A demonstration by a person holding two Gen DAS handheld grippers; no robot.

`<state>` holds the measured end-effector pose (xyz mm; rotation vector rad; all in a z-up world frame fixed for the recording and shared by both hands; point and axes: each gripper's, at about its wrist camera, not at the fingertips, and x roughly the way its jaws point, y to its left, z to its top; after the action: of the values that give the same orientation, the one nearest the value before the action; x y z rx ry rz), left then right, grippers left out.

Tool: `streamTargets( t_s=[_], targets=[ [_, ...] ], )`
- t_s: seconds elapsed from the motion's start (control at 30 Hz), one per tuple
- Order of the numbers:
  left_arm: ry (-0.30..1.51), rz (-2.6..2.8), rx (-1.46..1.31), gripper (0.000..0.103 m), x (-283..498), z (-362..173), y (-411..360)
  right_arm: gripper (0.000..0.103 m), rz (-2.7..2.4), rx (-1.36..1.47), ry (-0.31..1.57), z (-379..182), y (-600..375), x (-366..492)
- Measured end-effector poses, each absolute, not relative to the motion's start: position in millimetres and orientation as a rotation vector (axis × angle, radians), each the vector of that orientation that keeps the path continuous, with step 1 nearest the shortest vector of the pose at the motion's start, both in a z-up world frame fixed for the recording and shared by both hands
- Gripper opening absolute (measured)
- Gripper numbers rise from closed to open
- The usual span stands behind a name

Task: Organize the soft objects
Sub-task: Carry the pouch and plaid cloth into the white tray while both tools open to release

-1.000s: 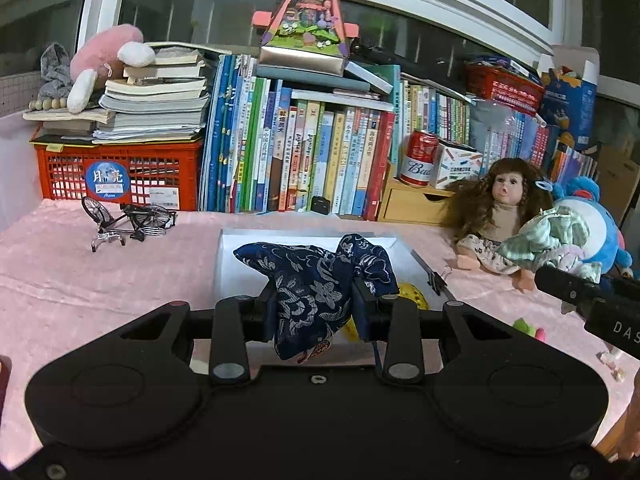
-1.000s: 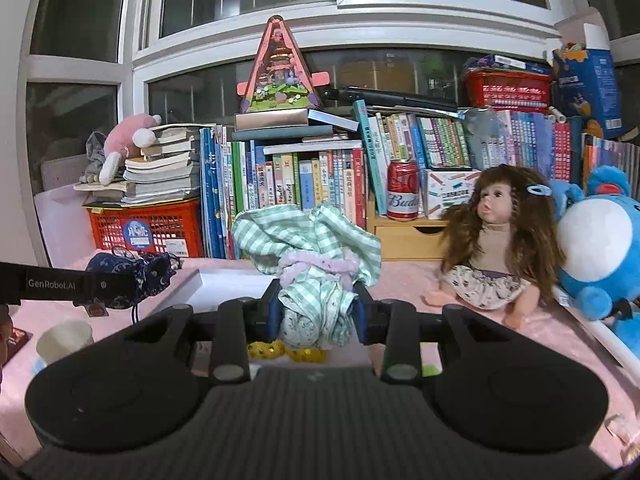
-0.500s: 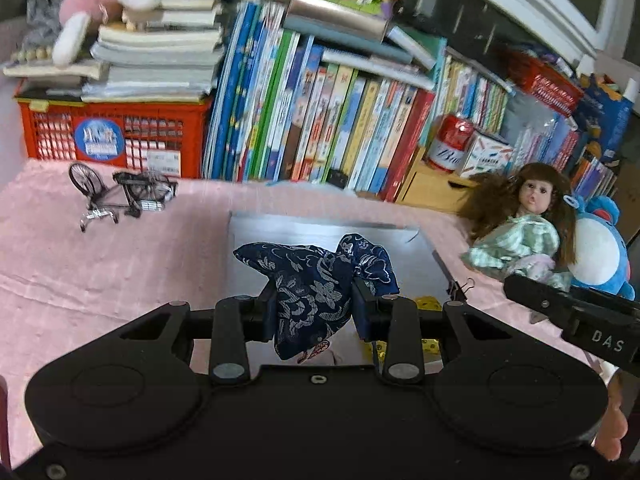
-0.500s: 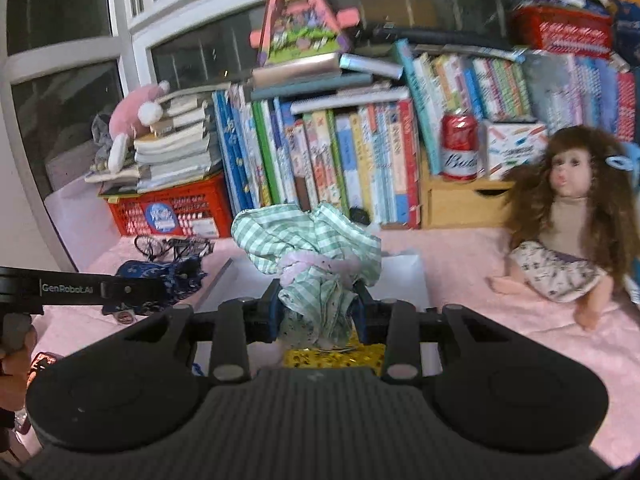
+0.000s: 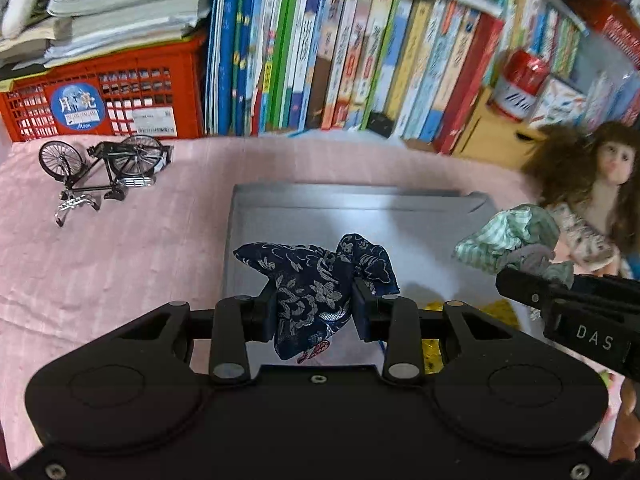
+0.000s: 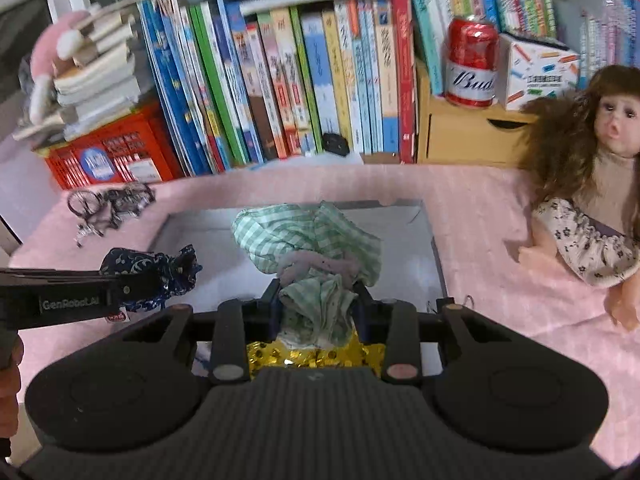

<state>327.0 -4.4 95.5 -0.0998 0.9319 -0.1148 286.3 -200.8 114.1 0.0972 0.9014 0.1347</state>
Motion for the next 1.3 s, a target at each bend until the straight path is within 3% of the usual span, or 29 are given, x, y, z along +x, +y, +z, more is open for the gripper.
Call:
streamTargets(
  t_s=[0.87, 1.07, 1.3],
  targets=[
    [1.017, -0.075, -0.059, 0.036, 360, 55, -2, 0.043, 0.166, 0.035, 1.076, 70, -186, 326],
    [0.985, -0.090, -0.039, 0.042, 354, 60, -5, 0.060, 0.182, 0.059, 1.068, 72, -189, 325],
    [0.898, -0.113, -0.011, 0.052, 336, 83, -8, 0.063, 0.197, 0.065, 1.031, 86, -194, 315]
  ],
)
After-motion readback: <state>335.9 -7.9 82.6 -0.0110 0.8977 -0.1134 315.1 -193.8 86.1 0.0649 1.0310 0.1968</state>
